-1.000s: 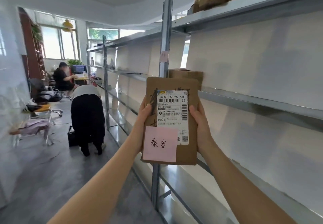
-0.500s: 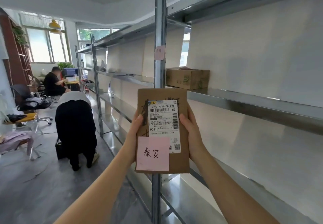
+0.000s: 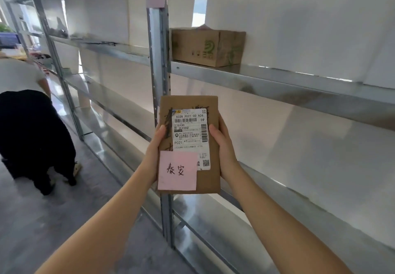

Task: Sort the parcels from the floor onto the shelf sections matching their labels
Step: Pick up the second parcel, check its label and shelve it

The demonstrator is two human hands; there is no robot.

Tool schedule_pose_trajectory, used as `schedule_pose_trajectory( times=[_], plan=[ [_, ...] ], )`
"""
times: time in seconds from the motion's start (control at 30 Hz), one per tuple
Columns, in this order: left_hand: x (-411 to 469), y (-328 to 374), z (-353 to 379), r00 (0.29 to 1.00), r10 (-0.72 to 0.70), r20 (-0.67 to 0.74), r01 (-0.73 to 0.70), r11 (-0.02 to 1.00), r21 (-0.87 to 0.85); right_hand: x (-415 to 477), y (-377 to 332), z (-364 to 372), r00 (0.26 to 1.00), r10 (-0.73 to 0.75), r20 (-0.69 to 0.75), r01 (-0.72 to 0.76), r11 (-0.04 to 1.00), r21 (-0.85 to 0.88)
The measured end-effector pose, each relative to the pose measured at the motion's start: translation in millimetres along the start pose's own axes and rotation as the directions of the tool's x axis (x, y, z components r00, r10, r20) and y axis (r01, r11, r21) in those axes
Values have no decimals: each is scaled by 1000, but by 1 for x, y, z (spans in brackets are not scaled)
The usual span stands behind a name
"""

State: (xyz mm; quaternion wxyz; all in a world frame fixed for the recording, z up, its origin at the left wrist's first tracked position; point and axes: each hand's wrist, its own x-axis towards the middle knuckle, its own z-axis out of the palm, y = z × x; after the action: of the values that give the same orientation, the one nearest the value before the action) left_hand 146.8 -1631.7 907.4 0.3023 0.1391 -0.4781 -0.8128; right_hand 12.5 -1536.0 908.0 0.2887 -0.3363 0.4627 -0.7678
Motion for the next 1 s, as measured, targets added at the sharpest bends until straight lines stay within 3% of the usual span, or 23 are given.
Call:
schedule_pose_trajectory(
  times=[0.23,0.57,0.73,0.9,1.0],
  plan=[
    [79,-29,-33,988,-155,25,155,988,2,57,47,-22,982,72,-174,-74,997,-7],
    [163,-72,-75,932,-361,39,359,932,54,107,109,-46,934,170,-315,-180,984,0],
    [200,-88,-85,896,-442,-42,444,895,35,144,130,-66,889,300,-345,-341,938,-62],
    [233,-96,-87,864,-488,-126,498,865,63,176,137,-84,775,521,-357,-580,811,-75],
    [240,-100,-83,861,-484,-159,496,867,45,187,142,-96,743,559,-368,-630,769,-105]
  ],
)
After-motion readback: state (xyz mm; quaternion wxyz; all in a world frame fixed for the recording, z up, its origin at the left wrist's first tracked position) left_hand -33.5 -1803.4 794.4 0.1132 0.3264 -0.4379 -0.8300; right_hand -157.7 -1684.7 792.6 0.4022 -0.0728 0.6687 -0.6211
